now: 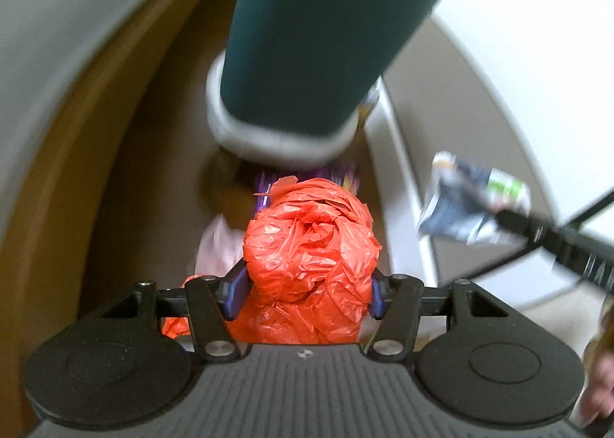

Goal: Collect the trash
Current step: 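Lift and carry the red bag and clear wrapper over the green wastebasket, then open left tool to drop the red bag while right tool drops the wrapper into the bin, then move both open tools back down to the trash pile, then grasp the teal bubble packet with left tool while right tool grasps the green bottle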

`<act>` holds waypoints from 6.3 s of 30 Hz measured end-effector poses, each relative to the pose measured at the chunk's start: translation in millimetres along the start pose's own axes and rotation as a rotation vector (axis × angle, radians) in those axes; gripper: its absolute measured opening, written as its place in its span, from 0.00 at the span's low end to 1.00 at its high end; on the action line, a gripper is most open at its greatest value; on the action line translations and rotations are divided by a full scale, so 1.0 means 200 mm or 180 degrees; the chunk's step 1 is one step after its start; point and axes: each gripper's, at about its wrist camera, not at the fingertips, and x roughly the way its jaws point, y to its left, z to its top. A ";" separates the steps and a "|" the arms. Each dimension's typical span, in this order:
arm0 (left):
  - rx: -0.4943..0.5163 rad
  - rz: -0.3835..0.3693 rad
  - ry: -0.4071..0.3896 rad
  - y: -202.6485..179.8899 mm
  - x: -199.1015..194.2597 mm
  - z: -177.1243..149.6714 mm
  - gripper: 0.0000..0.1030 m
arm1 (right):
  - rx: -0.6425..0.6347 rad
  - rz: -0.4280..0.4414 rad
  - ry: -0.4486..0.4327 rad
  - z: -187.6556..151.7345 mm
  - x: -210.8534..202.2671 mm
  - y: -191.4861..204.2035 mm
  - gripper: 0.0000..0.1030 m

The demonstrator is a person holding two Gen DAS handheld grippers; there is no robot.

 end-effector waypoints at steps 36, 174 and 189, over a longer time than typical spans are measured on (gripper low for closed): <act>-0.0248 -0.0569 -0.1244 -0.20 -0.07 1.48 0.56 | -0.0274 0.0269 -0.0500 1.03 0.45 0.21 0.17; 0.1072 0.0752 0.1522 0.51 1.24 -0.68 0.17 | 0.1154 -0.0621 0.2235 -1.25 1.00 -0.55 0.53; 0.0410 0.0653 0.1269 0.52 0.96 -0.75 0.06 | 0.0624 -0.0825 0.1828 -1.12 0.66 -0.41 0.44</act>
